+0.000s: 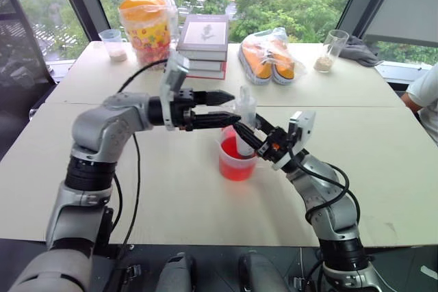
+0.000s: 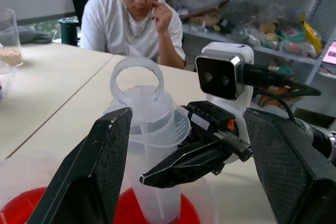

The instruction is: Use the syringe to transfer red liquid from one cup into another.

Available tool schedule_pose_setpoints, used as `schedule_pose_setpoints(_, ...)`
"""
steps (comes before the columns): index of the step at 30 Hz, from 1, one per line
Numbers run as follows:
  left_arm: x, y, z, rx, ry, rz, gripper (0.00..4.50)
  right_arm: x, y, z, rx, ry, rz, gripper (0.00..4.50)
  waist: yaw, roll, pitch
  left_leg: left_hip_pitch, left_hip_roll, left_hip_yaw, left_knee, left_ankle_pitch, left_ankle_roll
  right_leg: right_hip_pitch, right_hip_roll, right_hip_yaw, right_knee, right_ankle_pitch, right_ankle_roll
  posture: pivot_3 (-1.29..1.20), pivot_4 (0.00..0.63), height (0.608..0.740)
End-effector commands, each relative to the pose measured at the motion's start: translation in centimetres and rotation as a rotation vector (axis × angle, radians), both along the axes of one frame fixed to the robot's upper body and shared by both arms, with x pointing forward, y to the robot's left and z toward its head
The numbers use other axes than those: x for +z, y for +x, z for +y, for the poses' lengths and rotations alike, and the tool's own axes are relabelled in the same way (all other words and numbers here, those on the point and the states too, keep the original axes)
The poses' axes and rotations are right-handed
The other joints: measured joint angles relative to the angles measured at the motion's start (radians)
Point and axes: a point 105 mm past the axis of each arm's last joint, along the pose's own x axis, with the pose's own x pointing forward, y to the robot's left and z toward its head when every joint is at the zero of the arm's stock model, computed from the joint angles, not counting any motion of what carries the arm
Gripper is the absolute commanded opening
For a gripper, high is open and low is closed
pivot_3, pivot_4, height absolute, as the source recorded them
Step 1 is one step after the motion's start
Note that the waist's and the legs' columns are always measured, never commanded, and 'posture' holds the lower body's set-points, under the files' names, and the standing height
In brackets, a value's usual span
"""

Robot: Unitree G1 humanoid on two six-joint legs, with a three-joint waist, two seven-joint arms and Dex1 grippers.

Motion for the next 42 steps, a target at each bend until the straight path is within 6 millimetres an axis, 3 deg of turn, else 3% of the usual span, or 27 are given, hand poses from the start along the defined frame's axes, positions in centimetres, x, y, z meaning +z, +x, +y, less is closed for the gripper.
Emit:
schedule_pose_setpoints(1, 1.1, 0.0, -1.1, -0.030, -0.008, -0.063, 3.47, 0.8, -0.7, 0.1, 0.016, -0.004, -0.038, 1.39, 0.001, 0.000, 0.000, 0.000, 0.000, 0.000, 0.000, 0.000, 0.000, 0.000, 0.000, 0.000, 0.000, 0.000, 0.000, 0.00, 0.150, 0.740)
schedule_pose_setpoints(8, 1.2, 0.0, -3.5, -0.096, -0.040, -0.047, 3.47, 0.8, -0.8, 0.0, 0.022, -0.025, -0.042, 1.39, 0.000, 0.000, 0.000, 0.000, 0.000, 0.000, 0.000, 0.000, 0.000, 0.001, 0.000, 0.000, 0.000, 0.000, 0.000, 0.00, 0.150, 0.740)
schedule_pose_setpoints(11, 1.2, 0.1, -3.9, -0.110, -0.056, -0.035, 2.58, 0.9, -0.8, 0.0, 0.022, -0.026, -0.043, 1.39, 0.000, 0.000, 0.000, 0.000, 0.000, 0.000, 0.000, 0.000, 0.000, 0.001, 0.000, 0.000, 0.000, 0.000, 0.000, 0.00, 0.150, 0.740)
schedule_pose_setpoints(16, 1.7, 0.3, -4.1, -0.102, -0.077, -0.042, 0.23, 0.7, -0.8, 0.1, 0.027, -0.035, -0.038, 1.39, -0.001, 0.000, 0.000, 0.000, 0.000, 0.000, 0.000, 0.000, 0.000, 0.001, 0.001, 0.000, 0.000, 0.000, 0.000, 0.00, 0.150, 0.740)
schedule_pose_setpoints(17, 1.8, 0.4, -4.1, -0.100, -0.081, -0.046, 0.03, 0.7, -0.9, 0.1, 0.029, -0.036, -0.034, 1.39, 0.000, 0.000, 0.000, 0.000, 0.000, -0.001, 0.000, 0.000, 0.000, 0.001, 0.001, 0.000, 0.000, 0.000, 0.000, 0.00, 0.150, 0.740)
schedule_pose_setpoints(30, 5.0, 1.9, -3.0, 0.000, -0.132, -0.160, 0.03, -1.3, -0.2, 0.7, 0.101, -0.060, 0.070, 1.39, 0.001, 0.000, 0.000, 0.000, 0.000, 0.000, 0.000, 0.000, 0.000, 0.001, 0.001, 0.000, -0.001, 0.000, 0.000, 0.00, 0.150, 0.740)
schedule_pose_setpoints(35, 7.3, 2.6, -2.1, 0.047, -0.176, -0.212, 0.03, -1.9, -0.1, 0.9, 0.119, -0.066, 0.093, 1.39, 0.001, 0.000, 0.000, 0.000, 0.000, -0.001, 0.000, 0.000, 0.000, 0.001, 0.001, 0.000, -0.001, 0.000, 0.000, 0.00, 0.150, 0.740)
schedule_pose_setpoints(42, 8.5, 3.2, -1.1, 0.087, -0.181, -0.257, 0.03, -2.3, -0.2, 1.0, 0.131, -0.074, 0.102, 1.39, 0.000, 0.000, 0.000, 0.000, 0.000, -0.001, 0.000, 0.000, 0.000, 0.001, 0.001, 0.000, -0.001, 0.000, 0.000, 0.00, 0.150, 0.740)
